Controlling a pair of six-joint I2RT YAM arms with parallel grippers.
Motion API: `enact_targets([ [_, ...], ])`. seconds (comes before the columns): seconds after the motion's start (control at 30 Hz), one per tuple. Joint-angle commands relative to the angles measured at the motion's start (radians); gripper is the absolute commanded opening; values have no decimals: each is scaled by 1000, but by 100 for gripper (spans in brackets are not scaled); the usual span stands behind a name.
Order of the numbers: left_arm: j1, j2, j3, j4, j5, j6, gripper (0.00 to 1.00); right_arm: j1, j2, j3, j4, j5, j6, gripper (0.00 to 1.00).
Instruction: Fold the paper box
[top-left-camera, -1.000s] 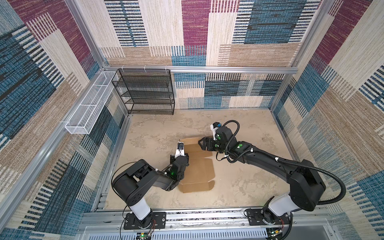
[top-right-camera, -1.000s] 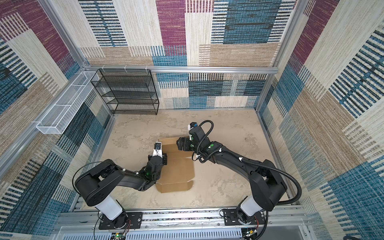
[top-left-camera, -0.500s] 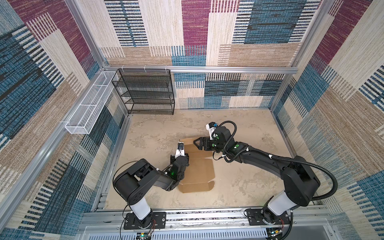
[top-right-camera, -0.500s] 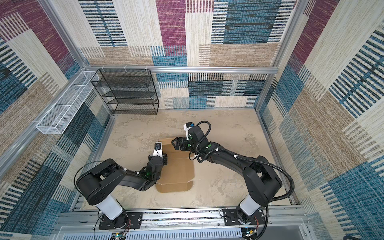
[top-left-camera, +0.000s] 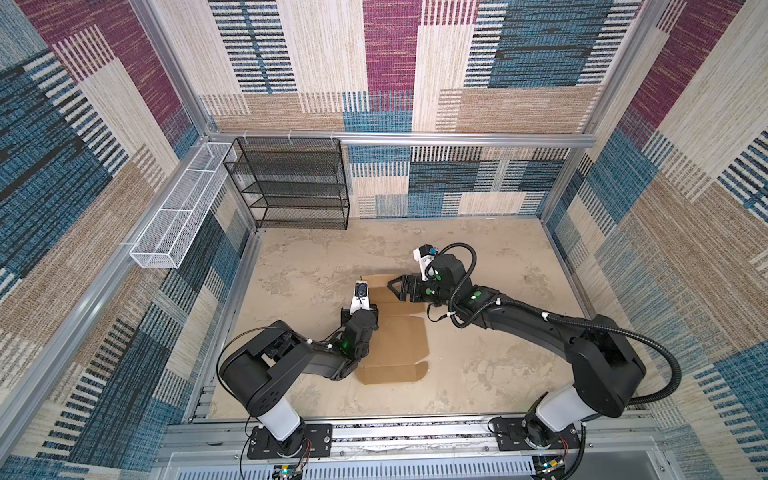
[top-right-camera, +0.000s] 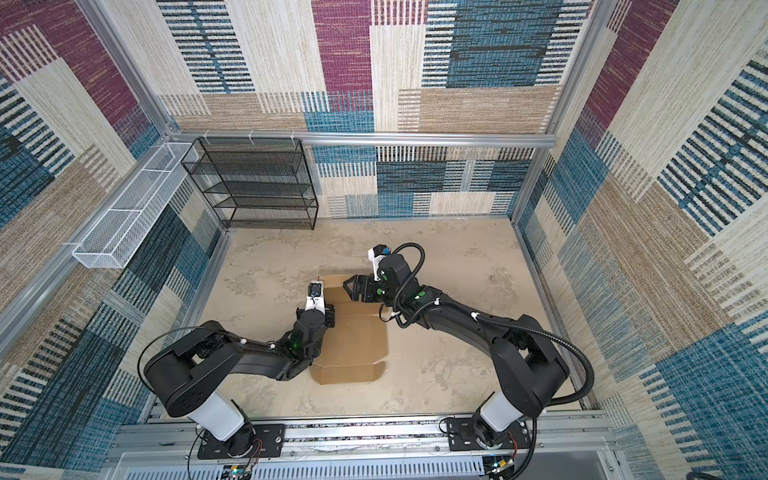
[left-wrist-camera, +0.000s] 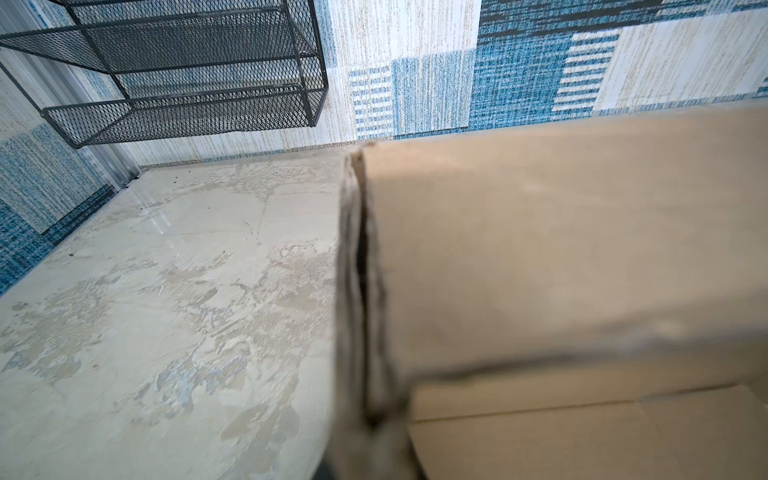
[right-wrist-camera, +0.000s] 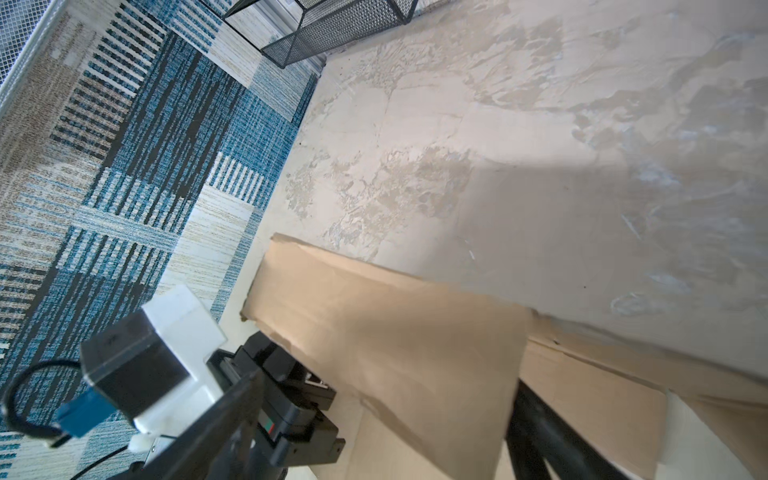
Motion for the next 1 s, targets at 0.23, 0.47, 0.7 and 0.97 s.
enact_targets([
  [0.23,3,-64,51,-194,-31,-79,0,-43,-119,-135,-21,18,3,93],
  [0.47,5,-61,85,-253,-18,-97,0,-75,-228,-198,-83,20,-8,90],
  [0.7,5,-64,96,-281,-19,-99,0,-90,-245,-234,-149,45,-21,54],
  [0.97,6,-69,97,-302,-2,-117,0,-98,-118,-181,-156,71,-31,11],
])
